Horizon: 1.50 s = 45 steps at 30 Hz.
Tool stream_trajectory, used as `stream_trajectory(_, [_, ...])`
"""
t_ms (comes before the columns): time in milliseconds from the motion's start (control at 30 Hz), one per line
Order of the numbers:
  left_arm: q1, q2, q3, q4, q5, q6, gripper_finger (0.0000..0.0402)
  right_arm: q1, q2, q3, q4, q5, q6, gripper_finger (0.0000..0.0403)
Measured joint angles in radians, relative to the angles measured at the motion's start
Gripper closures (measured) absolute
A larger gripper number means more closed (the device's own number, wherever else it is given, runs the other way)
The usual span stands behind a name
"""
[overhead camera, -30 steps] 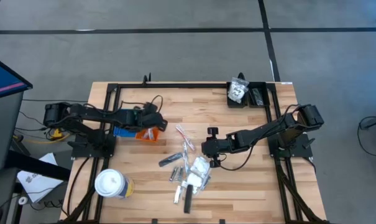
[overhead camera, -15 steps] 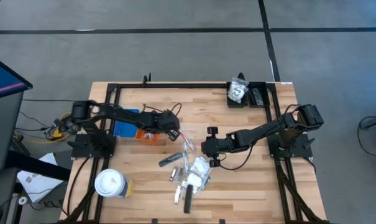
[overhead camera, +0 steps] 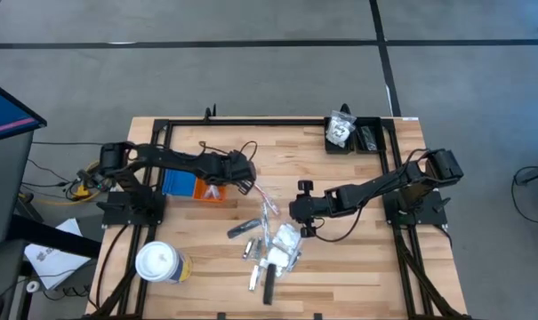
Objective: Pick & Place Travel size toiletries
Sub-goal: Put the orange toothbrush into the orange bin
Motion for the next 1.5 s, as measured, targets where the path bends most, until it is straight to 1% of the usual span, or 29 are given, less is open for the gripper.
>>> stream_trajectory(167, [-0.005,-0.028,-0.002,0.007,-0.012,0.007,0.0401,0.0,0.0,-0.009,0.023,0.0,-0.005,0.0285])
stream_trajectory(333, [-0.044,-0.099,-0.002,0.073,-0.08,0.057,0.0401,0.0,0.0,-0.01,0.034,0.0,-0.008,0.0285])
stream_trajectory(400, [-0.066,-0.138,-0.003,0.107,-0.105,0.089,0.0401,0.0,0.0,-0.009,0.035,0.0,-0.014,0.0285])
stream_trajectory(500, [-0.102,-0.202,-0.003,0.159,-0.105,0.152,0.0401,0.0,0.0,0.0,0.039,0.002,-0.018,0.0285])
stream_trajectory(667, [-0.184,-0.297,-0.011,0.176,-0.114,0.212,0.0401,-0.007,0.0,0.03,0.072,0.002,-0.018,0.0285])
stream_trajectory(733, [-0.217,-0.332,-0.022,0.226,-0.124,0.239,0.0401,-0.014,0.001,0.05,0.079,0.002,-0.015,0.0285])
stream_trajectory(900, [-0.282,-0.409,-0.059,0.251,-0.138,0.283,0.0401,-0.051,0.0,0.117,0.063,-0.007,0.077,0.0285])
stream_trajectory(1000, [-0.315,-0.476,-0.082,0.255,-0.112,0.3,0.0401,-0.092,0.0,0.157,0.046,-0.062,0.159,0.0285])
stream_trajectory(1100, [-0.353,-0.545,-0.113,0.263,-0.118,0.299,0.0401,-0.134,0.0,0.173,0.021,-0.101,0.211,0.0285])
stream_trajectory(1333, [-0.444,-0.674,-0.18,0.274,-0.155,0.29,0.0401,-0.186,0.0,0.177,-0.068,-0.103,0.281,0.0285])
stream_trajectory(1500, [-0.474,-0.719,-0.201,0.288,-0.17,0.289,0.0402,-0.188,0.028,0.177,-0.073,-0.109,0.323,0.0284])
